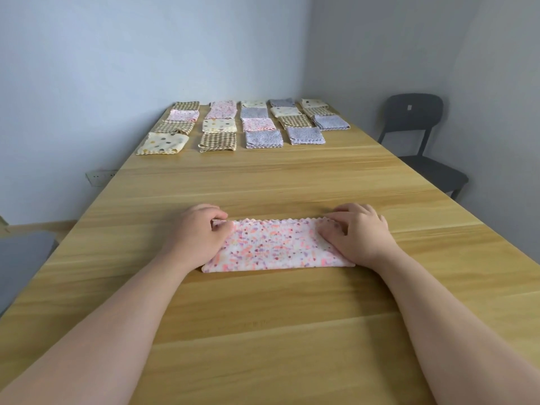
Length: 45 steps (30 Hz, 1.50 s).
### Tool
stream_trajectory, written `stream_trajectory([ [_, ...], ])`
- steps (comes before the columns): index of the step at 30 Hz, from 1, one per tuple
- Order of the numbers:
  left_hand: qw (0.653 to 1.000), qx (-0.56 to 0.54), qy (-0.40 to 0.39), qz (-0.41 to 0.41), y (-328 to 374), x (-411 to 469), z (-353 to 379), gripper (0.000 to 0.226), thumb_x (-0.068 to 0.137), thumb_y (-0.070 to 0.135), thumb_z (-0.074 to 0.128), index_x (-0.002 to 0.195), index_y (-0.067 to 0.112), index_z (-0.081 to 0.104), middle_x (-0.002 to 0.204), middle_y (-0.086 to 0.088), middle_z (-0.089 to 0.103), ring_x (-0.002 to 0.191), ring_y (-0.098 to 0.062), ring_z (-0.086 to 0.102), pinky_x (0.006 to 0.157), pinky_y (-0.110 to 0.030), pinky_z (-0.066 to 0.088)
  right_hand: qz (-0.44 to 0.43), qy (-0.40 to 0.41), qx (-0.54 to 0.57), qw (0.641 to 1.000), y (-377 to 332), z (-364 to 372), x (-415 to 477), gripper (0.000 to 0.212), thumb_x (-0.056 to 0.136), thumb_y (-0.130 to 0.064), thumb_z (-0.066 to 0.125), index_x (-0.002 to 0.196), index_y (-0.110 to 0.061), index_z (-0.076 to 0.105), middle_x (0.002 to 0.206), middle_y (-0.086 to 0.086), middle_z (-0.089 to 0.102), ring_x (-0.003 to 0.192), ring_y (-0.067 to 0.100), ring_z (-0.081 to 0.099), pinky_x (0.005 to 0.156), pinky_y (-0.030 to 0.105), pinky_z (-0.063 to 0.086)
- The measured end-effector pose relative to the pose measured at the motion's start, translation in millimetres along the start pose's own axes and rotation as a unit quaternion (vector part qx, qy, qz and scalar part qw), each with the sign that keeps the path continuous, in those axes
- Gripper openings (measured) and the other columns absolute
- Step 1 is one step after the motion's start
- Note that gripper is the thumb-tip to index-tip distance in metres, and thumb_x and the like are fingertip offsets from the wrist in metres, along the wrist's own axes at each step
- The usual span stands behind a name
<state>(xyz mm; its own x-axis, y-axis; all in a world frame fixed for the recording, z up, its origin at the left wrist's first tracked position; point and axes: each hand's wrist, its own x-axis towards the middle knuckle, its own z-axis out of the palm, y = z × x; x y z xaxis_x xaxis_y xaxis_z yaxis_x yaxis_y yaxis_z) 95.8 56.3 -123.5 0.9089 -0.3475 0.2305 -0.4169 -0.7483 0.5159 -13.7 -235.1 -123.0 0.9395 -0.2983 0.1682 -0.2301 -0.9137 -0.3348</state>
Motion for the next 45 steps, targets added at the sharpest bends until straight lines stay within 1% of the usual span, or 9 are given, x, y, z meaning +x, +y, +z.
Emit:
stream_trajectory([
  [4, 0.999, -0.038, 0.010, 0.015, 2, -3, 0, 0.010, 0.094, 0.025, 0.068, 0.084, 0.025, 0.065, 0.117, 0.011, 0.063, 0.082, -0.011, 0.067, 0.075, -0.030, 0.047, -0.025, 0.042, 0.054, 0.997, 2, 4, 0, 0.022, 0.093, -0.045, 0.065, 0.103, -0.027, 0.073, 0.114, -0.010, 0.064, 0.116, 0.021, 0.050, 0.098, 0.041, 0.040],
  [7, 0.996, -0.084, 0.022, 0.012, 2, -4, -2, 0.014, 0.097, 0.023, 0.064, 0.086, 0.028, 0.057, 0.110, 0.011, 0.065, 0.075, -0.003, 0.066, 0.065, -0.023, 0.046, -0.035, 0.049, 0.122, 0.991, 1, 0, -1, 0.010, 0.092, -0.031, 0.070, 0.100, -0.026, 0.068, 0.098, -0.014, 0.063, 0.099, 0.015, 0.057, 0.083, 0.027, 0.044],
  [9, 0.995, -0.092, 0.024, 0.014, 3, -6, -3, 0.013, 0.100, 0.025, 0.060, 0.089, 0.029, 0.054, 0.097, 0.007, 0.066, 0.053, -0.005, 0.059, 0.050, -0.022, 0.043, -0.015, 0.065, 0.193, 0.979, 2, -2, -1, 0.010, 0.091, -0.024, 0.072, 0.094, -0.028, 0.064, 0.091, -0.015, 0.065, 0.086, 0.007, 0.060, 0.070, 0.014, 0.042],
  [12, 0.993, -0.112, 0.028, 0.015, 4, -8, -3, 0.011, 0.099, 0.025, 0.062, 0.093, 0.029, 0.055, 0.098, 0.009, 0.061, 0.071, -0.016, 0.055, 0.060, -0.022, 0.043, -0.001, 0.081, 0.270, 0.959, 2, -3, 0, 0.018, 0.086, -0.015, 0.077, 0.089, -0.027, 0.064, 0.085, -0.008, 0.071, 0.075, 0.007, 0.063, 0.067, 0.019, 0.047],
  [17, 0.978, -0.207, 0.023, -0.004, -3, -7, -6, 0.031, 0.090, 0.017, 0.075, 0.101, 0.042, 0.060, 0.111, 0.018, 0.065, 0.090, -0.005, 0.065, 0.081, -0.029, 0.053, 0.022, 0.073, 0.382, 0.921, 1, -9, -7, 0.012, 0.086, -0.029, 0.080, 0.094, -0.023, 0.074, 0.082, -0.007, 0.077, 0.073, 0.002, 0.070, 0.062, 0.016, 0.053],
  [21, 0.971, -0.234, 0.038, -0.023, -4, -5, -6, 0.029, 0.090, 0.019, 0.076, 0.105, 0.040, 0.064, 0.105, 0.015, 0.067, 0.091, -0.007, 0.067, 0.080, -0.024, 0.052, 0.039, 0.088, 0.394, 0.914, 2, -8, -6, 0.012, 0.089, -0.036, 0.075, 0.088, -0.025, 0.076, 0.079, -0.014, 0.076, 0.072, -0.002, 0.070, 0.061, 0.013, 0.050],
  [30, 0.968, -0.248, 0.037, -0.022, -6, -6, -6, 0.019, 0.095, 0.022, 0.070, 0.109, 0.033, 0.075, 0.108, 0.008, 0.074, 0.099, 0.002, 0.069, 0.085, -0.021, 0.054, 0.060, 0.081, 0.419, 0.902, 5, -6, -4, 0.012, 0.086, -0.028, 0.079, 0.089, -0.017, 0.076, 0.082, -0.004, 0.078, 0.076, 0.005, 0.071, 0.074, 0.026, 0.056],
  [35, 0.969, -0.242, 0.042, -0.006, -5, -7, -6, 0.015, 0.094, 0.019, 0.071, 0.098, 0.033, 0.076, 0.098, 0.014, 0.075, 0.091, 0.007, 0.068, 0.080, -0.017, 0.053, 0.055, 0.079, 0.449, 0.888, 6, -7, -5, 0.011, 0.087, -0.024, 0.078, 0.091, -0.014, 0.076, 0.084, -0.001, 0.078, 0.076, 0.005, 0.071, 0.068, 0.017, 0.056],
  [45, 0.970, -0.238, 0.045, -0.008, -5, -6, -5, 0.016, 0.094, 0.021, 0.071, 0.100, 0.035, 0.076, 0.096, 0.014, 0.075, 0.090, 0.005, 0.068, 0.083, -0.024, 0.056, 0.057, 0.087, 0.436, 0.894, 3, -7, -5, 0.015, 0.090, -0.033, 0.075, 0.090, -0.017, 0.076, 0.081, -0.004, 0.078, 0.073, 0.003, 0.071, 0.069, 0.023, 0.055],
])
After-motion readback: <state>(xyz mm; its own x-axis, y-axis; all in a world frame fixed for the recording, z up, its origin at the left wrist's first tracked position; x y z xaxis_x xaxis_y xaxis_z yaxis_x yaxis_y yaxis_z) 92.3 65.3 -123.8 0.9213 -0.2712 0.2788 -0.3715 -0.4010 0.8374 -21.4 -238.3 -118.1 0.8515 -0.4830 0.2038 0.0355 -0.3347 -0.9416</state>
